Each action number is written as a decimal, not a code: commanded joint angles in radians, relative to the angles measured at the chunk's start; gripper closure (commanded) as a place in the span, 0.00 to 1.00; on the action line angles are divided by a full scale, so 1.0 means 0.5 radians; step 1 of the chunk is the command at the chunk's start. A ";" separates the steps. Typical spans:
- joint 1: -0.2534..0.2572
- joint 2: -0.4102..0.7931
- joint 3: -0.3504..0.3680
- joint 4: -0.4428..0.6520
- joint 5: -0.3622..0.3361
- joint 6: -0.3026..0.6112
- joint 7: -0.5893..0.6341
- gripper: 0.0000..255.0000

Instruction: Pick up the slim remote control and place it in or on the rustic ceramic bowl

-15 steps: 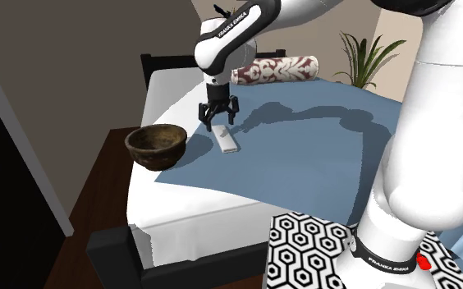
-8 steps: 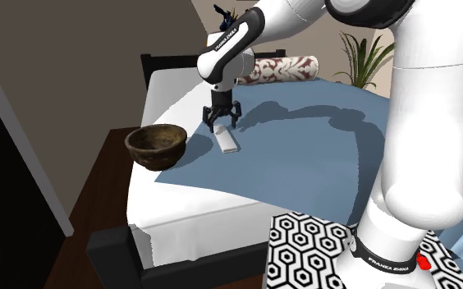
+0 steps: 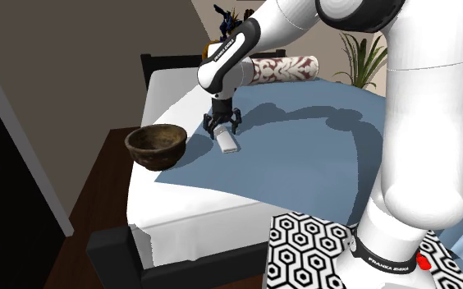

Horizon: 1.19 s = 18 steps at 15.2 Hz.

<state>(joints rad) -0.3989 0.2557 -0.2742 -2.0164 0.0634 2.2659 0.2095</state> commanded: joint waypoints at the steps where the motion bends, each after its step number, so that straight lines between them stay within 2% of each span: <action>1: 0.000 0.001 0.000 -0.001 0.000 0.002 0.000 0.00; 5: 0.000 0.000 0.000 -0.001 0.000 0.002 0.000 0.00; 6: 0.000 0.000 0.000 -0.001 0.000 0.002 0.000 1.00; 15: 0.000 0.001 0.000 -0.001 0.000 0.002 0.000 1.00; 18: 0.005 -0.044 -0.005 0.026 -0.017 -0.068 0.011 1.00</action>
<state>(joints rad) -0.3974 0.2404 -0.2762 -2.0065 0.0576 2.2414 0.2128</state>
